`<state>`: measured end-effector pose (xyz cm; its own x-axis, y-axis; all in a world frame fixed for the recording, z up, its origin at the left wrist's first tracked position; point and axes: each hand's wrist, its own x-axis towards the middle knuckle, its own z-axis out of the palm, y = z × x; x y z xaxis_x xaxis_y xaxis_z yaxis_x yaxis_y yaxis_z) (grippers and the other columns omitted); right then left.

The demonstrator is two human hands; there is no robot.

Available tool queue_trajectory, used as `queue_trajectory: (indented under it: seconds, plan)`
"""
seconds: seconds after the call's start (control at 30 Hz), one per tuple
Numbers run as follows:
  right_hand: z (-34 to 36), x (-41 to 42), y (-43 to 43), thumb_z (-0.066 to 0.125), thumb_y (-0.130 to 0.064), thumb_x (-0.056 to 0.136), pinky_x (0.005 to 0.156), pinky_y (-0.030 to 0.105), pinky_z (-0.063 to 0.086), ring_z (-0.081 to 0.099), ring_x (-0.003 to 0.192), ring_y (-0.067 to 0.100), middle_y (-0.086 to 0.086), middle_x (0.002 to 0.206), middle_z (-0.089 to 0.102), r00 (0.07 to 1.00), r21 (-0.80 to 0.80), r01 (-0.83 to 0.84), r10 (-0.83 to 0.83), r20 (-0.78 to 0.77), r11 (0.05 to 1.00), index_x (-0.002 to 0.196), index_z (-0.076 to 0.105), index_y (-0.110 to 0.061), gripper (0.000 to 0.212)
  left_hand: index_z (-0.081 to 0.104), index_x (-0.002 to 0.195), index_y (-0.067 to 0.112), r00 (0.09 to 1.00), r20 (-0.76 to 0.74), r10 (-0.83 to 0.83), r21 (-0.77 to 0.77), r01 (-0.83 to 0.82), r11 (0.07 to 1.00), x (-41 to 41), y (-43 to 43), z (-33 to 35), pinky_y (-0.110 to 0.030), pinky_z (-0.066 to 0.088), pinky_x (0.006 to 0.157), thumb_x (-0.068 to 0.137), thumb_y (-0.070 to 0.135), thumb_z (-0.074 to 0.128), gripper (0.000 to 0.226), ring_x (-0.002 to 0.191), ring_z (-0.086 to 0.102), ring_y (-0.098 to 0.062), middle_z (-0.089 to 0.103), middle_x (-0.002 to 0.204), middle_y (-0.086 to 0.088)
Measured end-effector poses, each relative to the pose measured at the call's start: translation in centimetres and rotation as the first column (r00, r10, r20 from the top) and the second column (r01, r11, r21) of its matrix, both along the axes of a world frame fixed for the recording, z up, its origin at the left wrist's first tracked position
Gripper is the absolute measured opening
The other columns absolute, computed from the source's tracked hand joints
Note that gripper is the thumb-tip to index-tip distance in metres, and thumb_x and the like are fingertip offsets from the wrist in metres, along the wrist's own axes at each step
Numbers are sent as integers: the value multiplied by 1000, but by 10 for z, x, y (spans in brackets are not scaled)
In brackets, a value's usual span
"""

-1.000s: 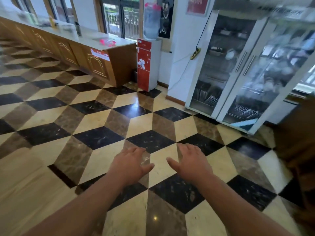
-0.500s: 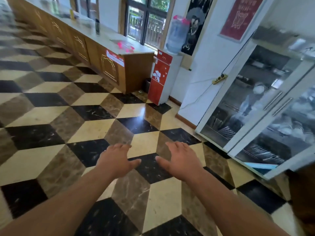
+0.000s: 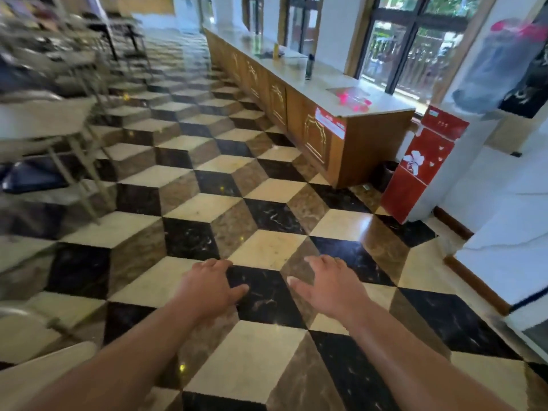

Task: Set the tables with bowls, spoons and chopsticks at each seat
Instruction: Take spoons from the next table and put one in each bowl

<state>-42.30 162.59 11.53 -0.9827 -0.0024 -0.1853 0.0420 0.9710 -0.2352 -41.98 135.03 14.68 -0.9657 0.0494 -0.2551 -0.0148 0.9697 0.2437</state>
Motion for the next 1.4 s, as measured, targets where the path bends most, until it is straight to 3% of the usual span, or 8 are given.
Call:
queue_trajectory:
  seconds: [0.2,0.37,0.47,0.73,1.03,1.13,1.27,1.4]
  plan:
    - [18,-155,-61,-9,-107,62,112,53,44,50,142,30,-1,156,53,955,23,-294,293,50,955,151,40,-37,123,36,162,41,962,37,270,5,-270,963,-74,-61,24,-48,43,120,93,79,55,82,156,38,-25,40,170,4]
    - [37,-243,-163,21,-96,82,116,49,44,45,149,28,-1,162,49,862,-8,-506,506,26,862,159,41,-33,102,40,161,43,867,41,496,36,-498,867,-117,-131,31,-47,47,120,87,84,59,86,156,38,-24,43,169,7]
    - [40,-289,-232,27,-92,85,119,48,41,40,153,27,1,166,44,790,-32,-613,613,-4,789,163,35,-32,99,41,161,41,823,18,568,71,-568,820,-142,-184,20,-45,47,118,88,83,58,86,155,39,-22,45,168,7]
    - [34,-414,-414,32,-88,91,118,49,41,42,150,27,0,163,48,650,57,-759,758,54,648,161,40,-31,91,38,164,36,699,55,713,125,-714,689,-235,-341,-16,-46,47,119,87,84,57,93,157,37,-23,42,169,5]
    - [46,-536,-583,33,-91,90,124,51,36,35,156,27,-1,167,43,557,24,-831,829,52,556,161,38,-32,93,38,161,43,561,-19,828,117,-821,559,-313,-490,10,-47,50,114,83,88,58,93,155,41,-23,45,168,5]
    - [41,-571,-650,27,-91,90,130,53,26,25,162,30,1,172,36,474,35,-880,880,1,474,164,35,-30,96,36,162,43,497,-78,864,103,-858,503,-339,-536,11,-47,48,116,85,87,56,91,156,39,-22,42,169,7]
    - [30,-620,-752,26,-88,92,133,53,12,12,167,30,2,179,21,311,6,-950,950,-37,312,169,19,-32,96,26,166,43,395,-113,912,65,-913,403,-367,-602,4,-51,33,127,86,91,48,96,163,25,-24,28,177,6]
    - [18,-657,-856,38,-87,93,132,54,17,14,166,31,2,179,21,176,9,-984,984,2,176,170,15,-36,95,24,167,42,210,-58,976,41,-976,213,-378,-666,-2,-52,31,127,79,97,43,106,164,22,-24,26,177,5]
